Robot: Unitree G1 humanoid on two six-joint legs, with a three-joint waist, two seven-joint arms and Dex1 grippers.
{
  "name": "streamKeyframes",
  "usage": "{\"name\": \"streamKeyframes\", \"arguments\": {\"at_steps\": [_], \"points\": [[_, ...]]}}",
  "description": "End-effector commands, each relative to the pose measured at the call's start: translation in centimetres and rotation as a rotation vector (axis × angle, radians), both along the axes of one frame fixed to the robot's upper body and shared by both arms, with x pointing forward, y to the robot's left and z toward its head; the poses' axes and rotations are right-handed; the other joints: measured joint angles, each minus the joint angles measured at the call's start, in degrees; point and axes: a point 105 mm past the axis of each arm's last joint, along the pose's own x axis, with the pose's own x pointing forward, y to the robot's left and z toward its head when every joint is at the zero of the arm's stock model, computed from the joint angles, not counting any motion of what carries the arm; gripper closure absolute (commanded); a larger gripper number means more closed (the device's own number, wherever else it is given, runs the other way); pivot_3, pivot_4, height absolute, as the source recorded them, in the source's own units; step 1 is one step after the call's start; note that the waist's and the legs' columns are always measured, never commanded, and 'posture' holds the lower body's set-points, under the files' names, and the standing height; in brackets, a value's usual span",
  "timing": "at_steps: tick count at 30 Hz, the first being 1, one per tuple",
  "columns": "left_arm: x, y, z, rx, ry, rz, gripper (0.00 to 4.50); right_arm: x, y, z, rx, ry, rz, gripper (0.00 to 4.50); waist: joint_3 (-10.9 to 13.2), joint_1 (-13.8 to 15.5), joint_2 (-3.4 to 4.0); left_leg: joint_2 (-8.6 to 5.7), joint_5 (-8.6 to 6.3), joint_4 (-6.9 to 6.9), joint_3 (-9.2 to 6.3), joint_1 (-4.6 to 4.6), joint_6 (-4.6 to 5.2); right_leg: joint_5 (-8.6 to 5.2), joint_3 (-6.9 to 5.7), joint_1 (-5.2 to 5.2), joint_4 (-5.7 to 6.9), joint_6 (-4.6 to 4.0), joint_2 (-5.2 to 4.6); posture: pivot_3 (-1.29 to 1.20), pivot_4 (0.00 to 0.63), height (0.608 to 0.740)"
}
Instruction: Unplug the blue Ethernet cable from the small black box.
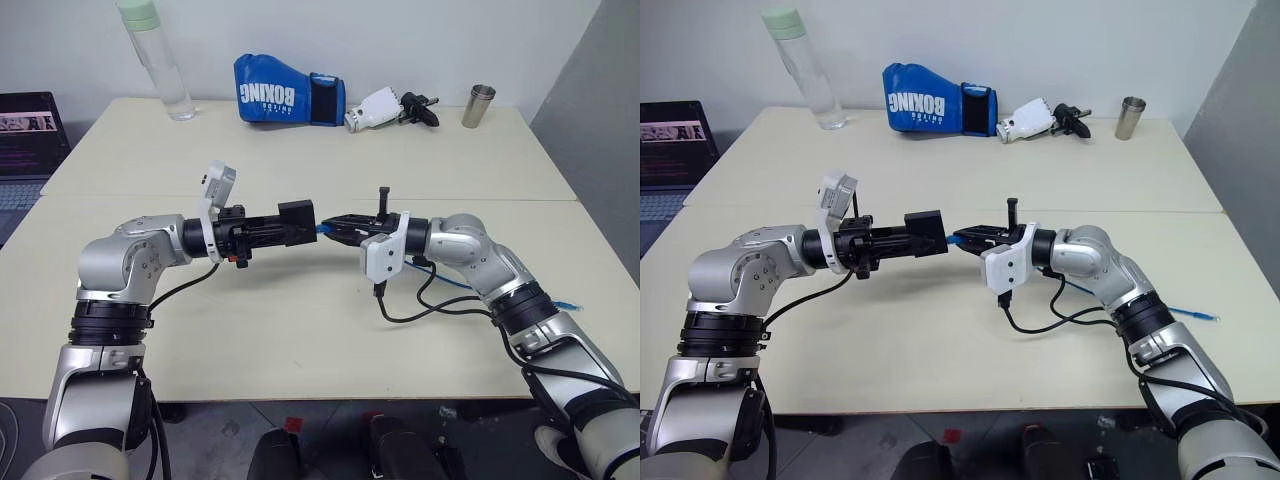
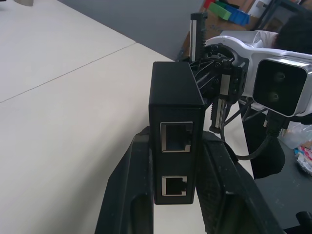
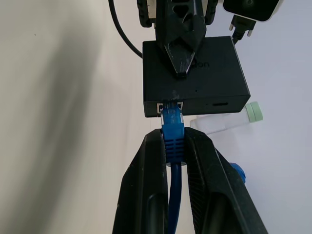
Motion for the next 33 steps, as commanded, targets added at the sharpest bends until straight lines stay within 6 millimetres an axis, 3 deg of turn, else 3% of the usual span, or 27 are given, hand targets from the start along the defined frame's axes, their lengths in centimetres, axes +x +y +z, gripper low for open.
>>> {"name": "streamKeyframes", "arguments": {"at_steps": [1, 5, 11, 16, 22, 33], "points": [[0.4, 0.4, 1.0, 0.018, -0.046, 0.035, 3.71, -0.8, 0.3, 1.4, 0.025, -0.055, 0.032, 4.28, 0.00, 0.00, 0.00, 0.00, 0.00, 0.00, 0.00, 0.00, 0.00, 0.00, 0.00, 0.00, 0.00, 0.00, 0.00, 0.00, 0.150, 0.740], [0.7, 0.9, 1.2, 0.030, -0.058, 0.062, 3.71, -0.9, -0.1, 1.3, 0.002, -0.053, 0.022, 3.07, 0.00, 0.01, 0.00, 0.00, 0.00, 0.00, 0.00, 0.00, 0.00, 0.00, 0.00, 0.00, 0.00, 0.00, 0.00, 0.00, 0.150, 0.740], [1.1, 1.3, 1.1, 0.114, -0.124, 0.058, 3.71, -1.9, -1.7, 1.6, -0.043, -0.012, 0.019, 1.81, 0.00, 0.08, 0.00, -0.02, 0.00, 0.00, 0.00, -0.01, 0.00, 0.00, -0.01, 0.01, -0.01, 0.00, 0.00, 0.00, 0.150, 0.740], [0.5, 0.8, 1.7, 0.165, -0.199, -0.034, 3.71, -3.0, -2.9, 2.2, 0.040, 0.349, -0.029, 1.77, 0.00, 0.41, 0.00, -0.02, 0.00, 0.00, 0.00, 0.00, 0.00, 0.00, -0.02, 0.04, -0.02, 0.00, 0.00, 0.00, 0.150, 0.740], [-0.8, -0.3, 2.1, 0.232, -0.243, -0.175, 3.71, -3.7, -1.5, 3.9, 0.219, 0.949, -0.044, 1.77, 0.00, 0.40, 0.01, 0.05, 0.00, 0.02, -0.02, 0.04, 0.00, 0.00, -0.02, 0.04, 0.04, 0.00, 0.01, 0.00, 0.150, 0.740], [-1.3, -0.6, 2.6, 0.228, -0.258, -0.215, 3.71, -3.4, -1.0, 3.2, 0.099, 1.158, -0.082, 1.77, 0.00, 0.85, 0.01, -0.03, -0.14, 0.00, -0.04, -0.07, 0.24, -0.01, -0.06, -0.02, -0.08, 0.00, 0.06, 0.00, 0.150, 0.740]]}}
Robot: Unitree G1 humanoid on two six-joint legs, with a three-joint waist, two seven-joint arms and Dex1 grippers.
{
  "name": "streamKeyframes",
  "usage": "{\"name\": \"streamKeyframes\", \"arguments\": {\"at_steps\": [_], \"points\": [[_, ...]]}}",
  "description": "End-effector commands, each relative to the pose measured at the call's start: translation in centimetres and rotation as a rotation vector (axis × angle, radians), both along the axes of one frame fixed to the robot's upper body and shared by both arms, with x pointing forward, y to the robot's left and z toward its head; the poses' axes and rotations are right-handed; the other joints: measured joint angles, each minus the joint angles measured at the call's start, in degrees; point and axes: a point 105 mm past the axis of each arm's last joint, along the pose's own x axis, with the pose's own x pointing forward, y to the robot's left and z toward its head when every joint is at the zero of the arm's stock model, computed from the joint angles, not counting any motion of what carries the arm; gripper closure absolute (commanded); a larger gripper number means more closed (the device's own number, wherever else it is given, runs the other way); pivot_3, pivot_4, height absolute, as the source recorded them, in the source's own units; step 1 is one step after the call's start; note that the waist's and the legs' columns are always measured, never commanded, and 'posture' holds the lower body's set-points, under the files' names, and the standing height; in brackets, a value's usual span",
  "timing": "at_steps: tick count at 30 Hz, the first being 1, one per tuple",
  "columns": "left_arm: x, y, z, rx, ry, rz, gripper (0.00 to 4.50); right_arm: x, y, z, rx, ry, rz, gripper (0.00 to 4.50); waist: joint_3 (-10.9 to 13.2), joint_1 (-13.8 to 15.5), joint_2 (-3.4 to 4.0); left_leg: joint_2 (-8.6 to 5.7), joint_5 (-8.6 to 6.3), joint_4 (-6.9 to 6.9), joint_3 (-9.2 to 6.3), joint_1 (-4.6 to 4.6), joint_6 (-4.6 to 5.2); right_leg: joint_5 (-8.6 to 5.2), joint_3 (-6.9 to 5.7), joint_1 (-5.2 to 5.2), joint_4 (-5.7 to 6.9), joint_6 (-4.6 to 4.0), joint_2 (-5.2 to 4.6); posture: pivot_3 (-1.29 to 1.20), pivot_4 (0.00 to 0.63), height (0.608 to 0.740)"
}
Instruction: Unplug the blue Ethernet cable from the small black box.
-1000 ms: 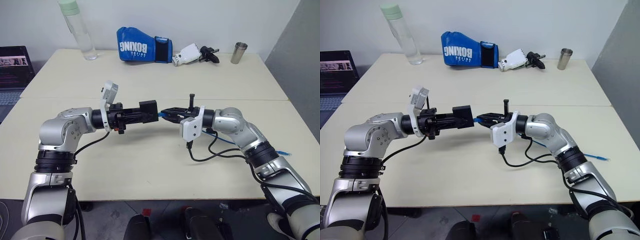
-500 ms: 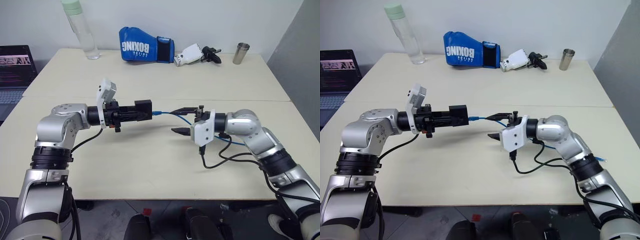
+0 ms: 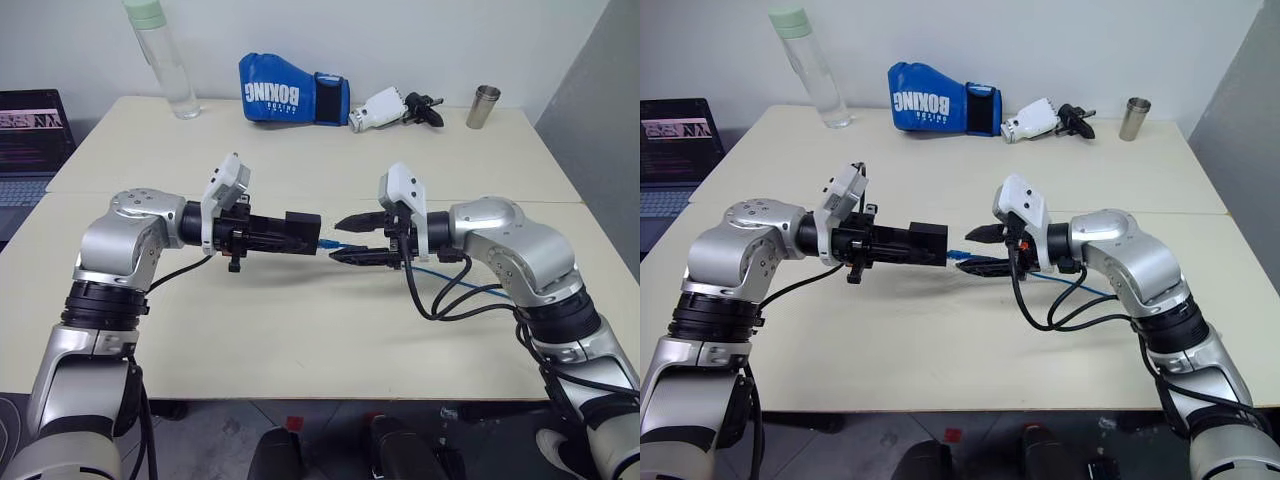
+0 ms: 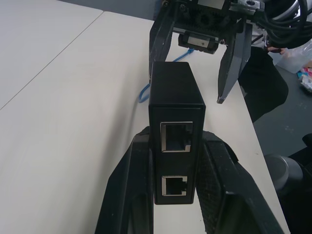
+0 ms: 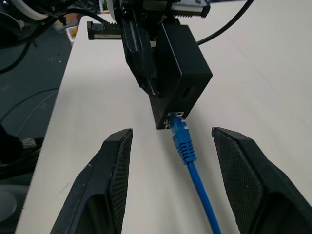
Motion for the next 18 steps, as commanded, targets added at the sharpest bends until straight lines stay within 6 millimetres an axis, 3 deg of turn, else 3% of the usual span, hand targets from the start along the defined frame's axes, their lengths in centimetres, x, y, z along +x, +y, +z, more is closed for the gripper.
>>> {"name": "streamKeyframes", "arguments": {"at_steps": [1, 18], "points": [[-0.4, 0.0, 1.7, -0.008, -0.066, -0.015, 3.71, -0.3, 0.4, 0.8, -0.012, 0.005, 0.042, 1.77, 0.00, 0.08, 0.00, 0.00, 0.00, 0.00, -0.01, 0.00, 0.00, 0.00, 0.00, 0.00, 0.00, 0.00, 0.01, 0.00, 0.150, 0.740], [-0.8, -0.1, 1.7, -0.001, -0.074, -0.029, 3.71, 0.9, 1.6, 0.4, -0.030, 0.038, 0.082, 1.77, 0.00, 0.11, 0.00, 0.01, 0.00, -0.01, -0.01, -0.01, 0.01, 0.00, -0.01, -0.03, 0.01, 0.00, 0.02, 0.00, 0.150, 0.740]]}}
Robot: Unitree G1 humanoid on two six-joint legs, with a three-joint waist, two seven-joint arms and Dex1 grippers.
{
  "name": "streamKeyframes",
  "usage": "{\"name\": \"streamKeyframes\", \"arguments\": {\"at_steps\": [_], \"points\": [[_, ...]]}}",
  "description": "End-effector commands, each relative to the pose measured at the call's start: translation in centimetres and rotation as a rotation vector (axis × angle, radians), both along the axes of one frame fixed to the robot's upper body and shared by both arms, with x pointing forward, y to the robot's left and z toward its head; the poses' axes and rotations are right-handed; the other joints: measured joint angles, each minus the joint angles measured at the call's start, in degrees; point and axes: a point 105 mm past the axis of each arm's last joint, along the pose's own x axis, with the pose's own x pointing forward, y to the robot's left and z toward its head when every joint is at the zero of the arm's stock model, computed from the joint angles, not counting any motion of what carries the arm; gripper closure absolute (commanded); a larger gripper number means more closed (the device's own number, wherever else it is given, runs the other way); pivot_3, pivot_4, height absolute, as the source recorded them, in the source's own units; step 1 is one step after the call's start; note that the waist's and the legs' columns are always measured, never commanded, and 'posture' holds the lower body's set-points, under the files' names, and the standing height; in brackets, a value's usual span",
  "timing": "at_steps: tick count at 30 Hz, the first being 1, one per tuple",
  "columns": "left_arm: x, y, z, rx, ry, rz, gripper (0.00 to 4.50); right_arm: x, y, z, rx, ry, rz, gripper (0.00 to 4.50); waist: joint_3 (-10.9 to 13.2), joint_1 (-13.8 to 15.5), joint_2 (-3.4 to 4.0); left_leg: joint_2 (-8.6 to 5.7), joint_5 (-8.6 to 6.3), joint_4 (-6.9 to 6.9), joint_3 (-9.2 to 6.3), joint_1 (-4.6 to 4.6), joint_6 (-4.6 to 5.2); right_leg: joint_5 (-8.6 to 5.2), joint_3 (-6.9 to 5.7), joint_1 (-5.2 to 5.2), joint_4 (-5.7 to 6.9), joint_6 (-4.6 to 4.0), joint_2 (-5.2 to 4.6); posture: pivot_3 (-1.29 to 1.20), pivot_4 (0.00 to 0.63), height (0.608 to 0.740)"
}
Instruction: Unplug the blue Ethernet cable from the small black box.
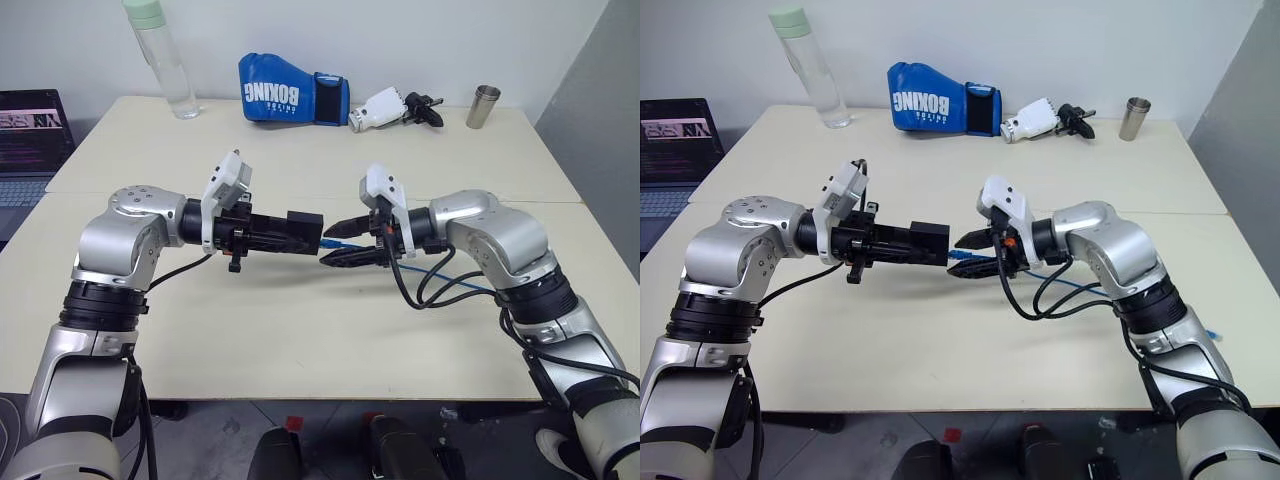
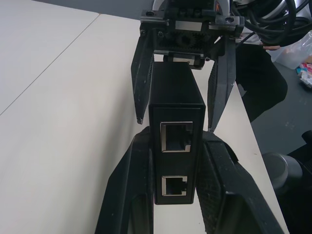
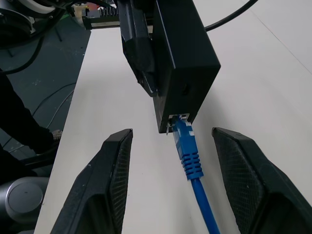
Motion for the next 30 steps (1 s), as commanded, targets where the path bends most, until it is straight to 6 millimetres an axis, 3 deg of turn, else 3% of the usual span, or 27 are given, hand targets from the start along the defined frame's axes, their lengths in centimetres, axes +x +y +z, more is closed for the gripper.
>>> {"name": "streamKeyframes", "arguments": {"at_steps": [1, 26, 30], "points": [[-0.4, 0.2, 1.3, -0.007, -0.052, -0.010, 3.71, -0.1, 0.2, 1.4, 0.019, -0.042, 0.030, 1.77, 0.00, 0.00, 0.00, 0.00, 0.00, 0.00, 0.00, 0.00, 0.00, 0.00, 0.00, 0.00, 0.00, 0.00, 0.00, 0.00, 0.150, 0.740], [-0.6, 0.2, 1.2, -0.007, -0.059, 0.001, 3.71, 1.1, 0.3, 1.8, 0.015, -0.048, 0.032, 1.77, 0.01, -0.03, 0.01, 0.01, 0.00, -0.01, 0.01, 0.00, 0.00, 0.00, 0.00, -0.02, 0.00, 0.00, 0.00, 0.00, 0.150, 0.740], [-0.6, 0.2, 1.2, -0.007, -0.060, 0.002, 3.71, 1.1, 0.3, 1.8, 0.012, -0.047, 0.033, 2.51, 0.01, -0.02, 0.01, 0.00, 0.00, -0.01, 0.01, -0.01, 0.00, 0.00, 0.00, -0.02, 0.00, 0.00, 0.00, 0.00, 0.150, 0.740]]}}
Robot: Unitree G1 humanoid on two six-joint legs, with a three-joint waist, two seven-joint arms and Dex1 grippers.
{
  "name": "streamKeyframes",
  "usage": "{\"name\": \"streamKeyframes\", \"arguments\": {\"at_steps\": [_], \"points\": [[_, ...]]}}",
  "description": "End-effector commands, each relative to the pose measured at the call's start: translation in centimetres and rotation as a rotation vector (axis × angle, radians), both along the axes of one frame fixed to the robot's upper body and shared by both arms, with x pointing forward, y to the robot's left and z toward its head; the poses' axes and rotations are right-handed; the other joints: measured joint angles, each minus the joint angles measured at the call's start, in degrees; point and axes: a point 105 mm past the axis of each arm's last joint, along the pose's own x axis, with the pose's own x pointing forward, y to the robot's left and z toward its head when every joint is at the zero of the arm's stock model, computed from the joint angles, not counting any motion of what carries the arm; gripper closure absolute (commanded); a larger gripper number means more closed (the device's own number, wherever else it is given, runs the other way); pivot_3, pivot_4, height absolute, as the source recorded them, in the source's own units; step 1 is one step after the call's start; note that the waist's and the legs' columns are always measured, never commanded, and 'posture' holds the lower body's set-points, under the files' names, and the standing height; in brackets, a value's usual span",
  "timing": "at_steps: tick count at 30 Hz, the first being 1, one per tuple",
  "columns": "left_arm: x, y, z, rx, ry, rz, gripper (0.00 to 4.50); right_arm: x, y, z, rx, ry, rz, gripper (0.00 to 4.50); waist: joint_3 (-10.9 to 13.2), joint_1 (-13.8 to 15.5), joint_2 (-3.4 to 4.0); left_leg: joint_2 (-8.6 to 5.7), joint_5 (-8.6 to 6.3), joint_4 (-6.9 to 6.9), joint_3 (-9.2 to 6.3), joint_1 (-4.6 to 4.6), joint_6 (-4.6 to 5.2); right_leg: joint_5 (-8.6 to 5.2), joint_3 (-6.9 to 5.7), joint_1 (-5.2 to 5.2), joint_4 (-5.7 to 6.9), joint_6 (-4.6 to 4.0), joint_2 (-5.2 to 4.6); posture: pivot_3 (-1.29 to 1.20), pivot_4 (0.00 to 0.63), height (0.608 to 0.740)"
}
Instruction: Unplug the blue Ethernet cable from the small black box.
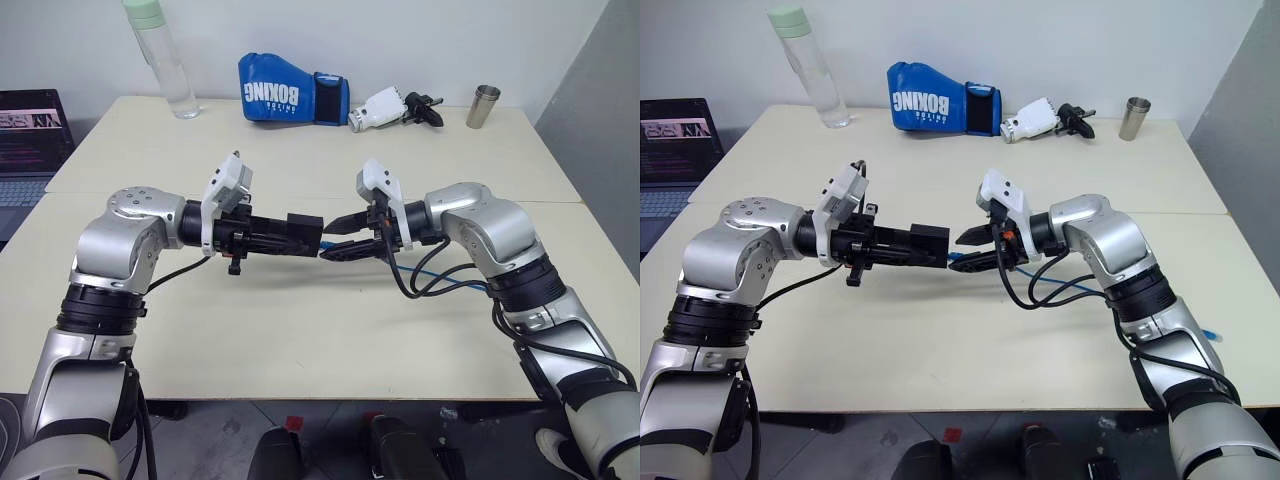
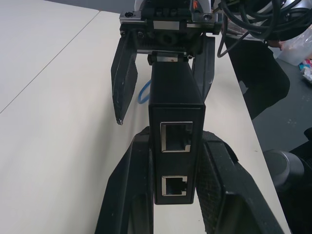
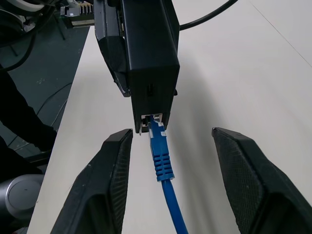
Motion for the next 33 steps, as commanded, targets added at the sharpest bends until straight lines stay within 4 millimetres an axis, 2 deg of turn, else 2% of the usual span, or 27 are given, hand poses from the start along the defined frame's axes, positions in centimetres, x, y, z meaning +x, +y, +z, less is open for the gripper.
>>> {"name": "streamKeyframes", "arguments": {"at_steps": [1, 9, 20, 26, 33], "points": [[-0.4, 0.2, 1.4, -0.018, -0.053, -0.007, 3.71, -0.1, 0.2, 1.9, 0.024, -0.063, 0.026, 2.79, 0.00, 0.00, 0.00, 0.00, 0.00, 0.00, 0.00, 0.00, 0.00, 0.00, 0.00, 0.00, 0.00, 0.00, 0.00, 0.00, 0.150, 0.740], [-0.4, 0.2, 1.4, -0.010, -0.056, -0.011, 3.71, -0.4, 0.0, 1.9, 0.008, -0.052, 0.052, 4.48, 0.00, 0.00, 0.00, 0.00, 0.00, 0.00, 0.00, 0.00, 0.00, 0.00, 0.00, 0.00, 0.00, 0.00, 0.00, 0.00, 0.150, 0.740], [-1.0, -0.1, 1.2, 0.001, -0.063, -0.042, 3.71, -0.6, -0.1, 1.6, -0.029, -0.001, 0.064, 4.49, 0.00, 0.00, 0.00, 0.00, 0.00, -0.01, 0.00, 0.00, 0.00, 0.00, 0.00, 0.00, 0.00, 0.00, 0.00, 0.00, 0.150, 0.740], [-0.8, 0.7, 1.5, 0.001, -0.076, -0.007, 3.71, -0.5, -1.9, 0.4, -0.071, 0.029, 0.031, 4.49, 0.01, 0.02, 0.01, 0.00, 0.00, -0.01, 0.00, 0.00, 0.00, 0.00, 0.00, -0.01, -0.01, 0.00, 0.00, 0.00, 0.150, 0.740], [-0.8, 1.6, 1.7, -0.007, -0.076, 0.037, 3.71, 0.1, -5.0, -1.6, -0.111, 0.052, -0.096, 4.49, 0.01, 0.05, 0.01, -0.01, 0.00, -0.01, 0.01, -0.01, 0.01, 0.00, 0.01, -0.01, -0.02, 0.00, 0.00, 0.00, 0.150, 0.740]]}}
